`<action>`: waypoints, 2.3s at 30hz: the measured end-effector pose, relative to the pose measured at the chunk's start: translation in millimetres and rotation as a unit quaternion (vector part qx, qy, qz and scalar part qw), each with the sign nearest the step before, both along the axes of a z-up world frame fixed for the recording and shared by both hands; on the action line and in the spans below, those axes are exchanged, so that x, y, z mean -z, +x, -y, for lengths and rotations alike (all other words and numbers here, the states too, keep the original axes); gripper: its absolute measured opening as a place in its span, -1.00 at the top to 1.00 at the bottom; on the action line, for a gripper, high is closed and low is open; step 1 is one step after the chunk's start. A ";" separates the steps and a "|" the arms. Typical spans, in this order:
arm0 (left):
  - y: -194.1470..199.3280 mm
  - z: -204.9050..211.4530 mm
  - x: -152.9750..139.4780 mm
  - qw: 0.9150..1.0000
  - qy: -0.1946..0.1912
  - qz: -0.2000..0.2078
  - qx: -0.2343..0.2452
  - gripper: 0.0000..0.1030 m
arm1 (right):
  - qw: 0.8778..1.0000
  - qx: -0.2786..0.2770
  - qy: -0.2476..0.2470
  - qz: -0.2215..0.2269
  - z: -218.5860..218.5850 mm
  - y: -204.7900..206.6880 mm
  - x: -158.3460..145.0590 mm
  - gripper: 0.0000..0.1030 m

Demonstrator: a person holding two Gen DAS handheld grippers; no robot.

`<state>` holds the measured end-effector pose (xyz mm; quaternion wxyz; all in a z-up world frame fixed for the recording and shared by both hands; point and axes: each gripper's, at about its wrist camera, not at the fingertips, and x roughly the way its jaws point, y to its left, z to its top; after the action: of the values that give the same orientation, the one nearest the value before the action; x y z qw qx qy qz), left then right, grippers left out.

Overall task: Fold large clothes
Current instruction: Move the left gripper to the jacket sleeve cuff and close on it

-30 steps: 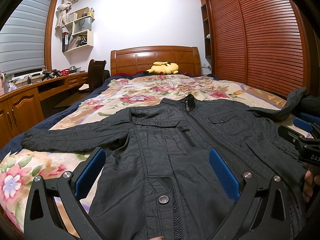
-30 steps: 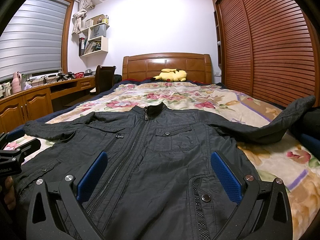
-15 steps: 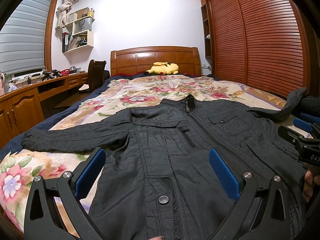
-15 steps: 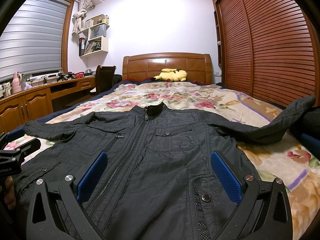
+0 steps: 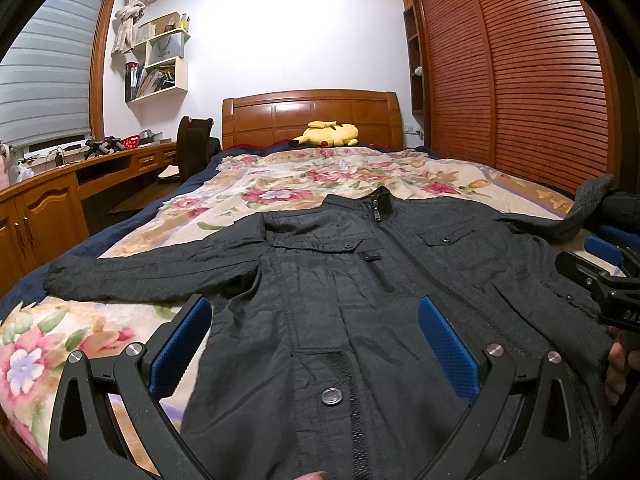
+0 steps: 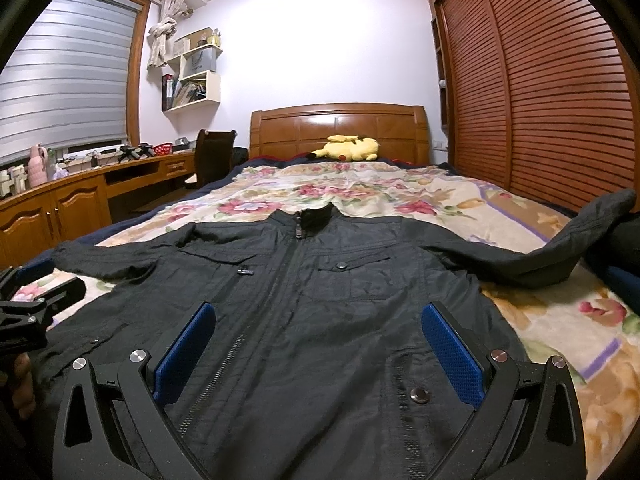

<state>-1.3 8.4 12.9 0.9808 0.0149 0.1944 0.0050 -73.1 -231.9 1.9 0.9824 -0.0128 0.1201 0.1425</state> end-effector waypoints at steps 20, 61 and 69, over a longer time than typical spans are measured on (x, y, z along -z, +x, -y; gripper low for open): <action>-12.8 -80.8 -2.4 0.999 -0.001 -0.031 -0.030 -1.00 | 0.997 -0.078 -0.010 0.004 -27.9 18.9 -17.8 -0.99; 68.0 -392.5 39.8 0.962 -0.072 -0.186 -0.186 -1.00 | 0.975 -0.194 -0.102 -0.038 -82.0 134.6 45.6 -0.99; 98.4 -425.8 42.5 0.954 -0.129 -0.194 -0.188 -0.71 | 0.975 -0.189 -0.105 -0.041 -119.7 127.4 40.9 -0.99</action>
<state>97.1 434.1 -29.6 0.8992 -0.1473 0.3793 0.1608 54.3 -112.2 -39.0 0.9250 -0.1325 0.1701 0.3128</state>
